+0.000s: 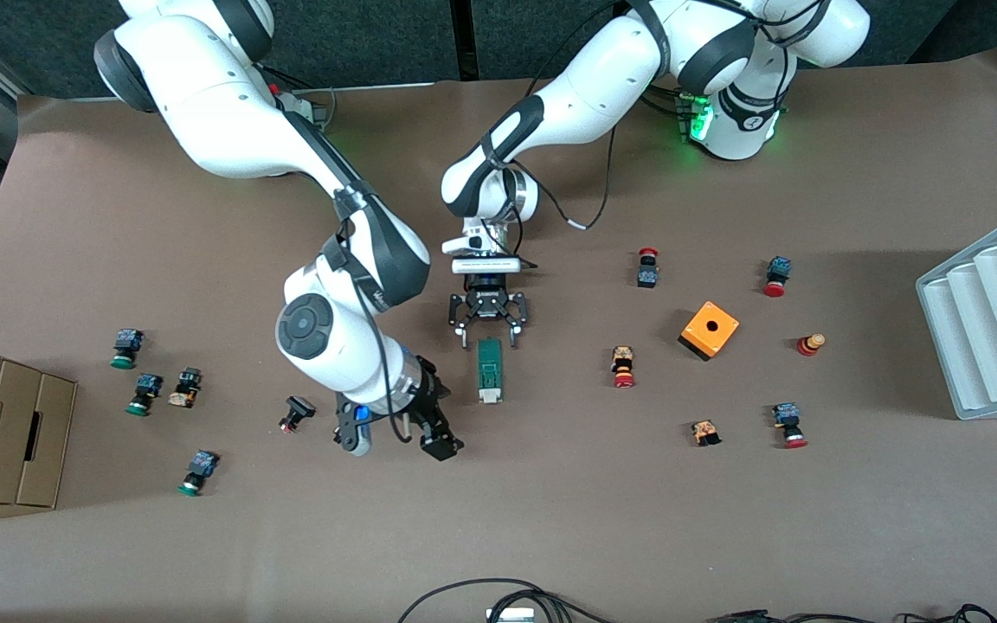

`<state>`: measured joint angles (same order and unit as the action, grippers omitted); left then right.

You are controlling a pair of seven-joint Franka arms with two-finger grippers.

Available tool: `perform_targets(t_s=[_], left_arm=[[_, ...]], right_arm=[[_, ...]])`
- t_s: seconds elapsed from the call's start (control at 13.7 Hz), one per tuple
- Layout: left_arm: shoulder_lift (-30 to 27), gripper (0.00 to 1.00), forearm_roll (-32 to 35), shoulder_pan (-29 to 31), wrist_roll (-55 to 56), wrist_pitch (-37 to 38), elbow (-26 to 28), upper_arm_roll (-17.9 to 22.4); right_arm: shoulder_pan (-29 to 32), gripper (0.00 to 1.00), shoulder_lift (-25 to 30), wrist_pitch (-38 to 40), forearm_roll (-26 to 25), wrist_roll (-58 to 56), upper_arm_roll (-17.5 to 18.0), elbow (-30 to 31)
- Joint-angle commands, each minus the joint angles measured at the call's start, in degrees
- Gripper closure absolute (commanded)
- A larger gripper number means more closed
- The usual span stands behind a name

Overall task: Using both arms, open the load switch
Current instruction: 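Bring the right gripper over the white lever of the switch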

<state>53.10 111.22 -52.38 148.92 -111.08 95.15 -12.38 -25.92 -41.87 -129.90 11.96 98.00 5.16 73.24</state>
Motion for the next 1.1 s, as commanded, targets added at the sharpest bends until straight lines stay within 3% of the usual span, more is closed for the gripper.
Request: perform_targets(t_s=[0.0,0.37,0.73,1.03], left_arm=[[1.39,0.01,1.80,-0.71,1.02,2.01,-1.46,-0.01],[3.67,0.01,4.44,-1.50,1.02,2.63,-2.25,-0.01],[4.38,0.01,5.14,-1.50,0.67,2.63,-2.34,0.16],[4.90,0.03,5.23,-1.06,0.41,2.63,-2.86,0.25]], right_arm=[[-3.69,0.03,-2.43,-0.27,0.96,3.16,-3.21,-2.49],[-10.73,0.04,-4.80,0.44,0.87,4.91,-10.34,-2.49],[-11.08,0.06,-7.34,0.00,1.04,7.46,-10.61,-2.57],[-11.26,0.14,-10.59,-0.09,1.22,11.24,-9.91,-5.11]])
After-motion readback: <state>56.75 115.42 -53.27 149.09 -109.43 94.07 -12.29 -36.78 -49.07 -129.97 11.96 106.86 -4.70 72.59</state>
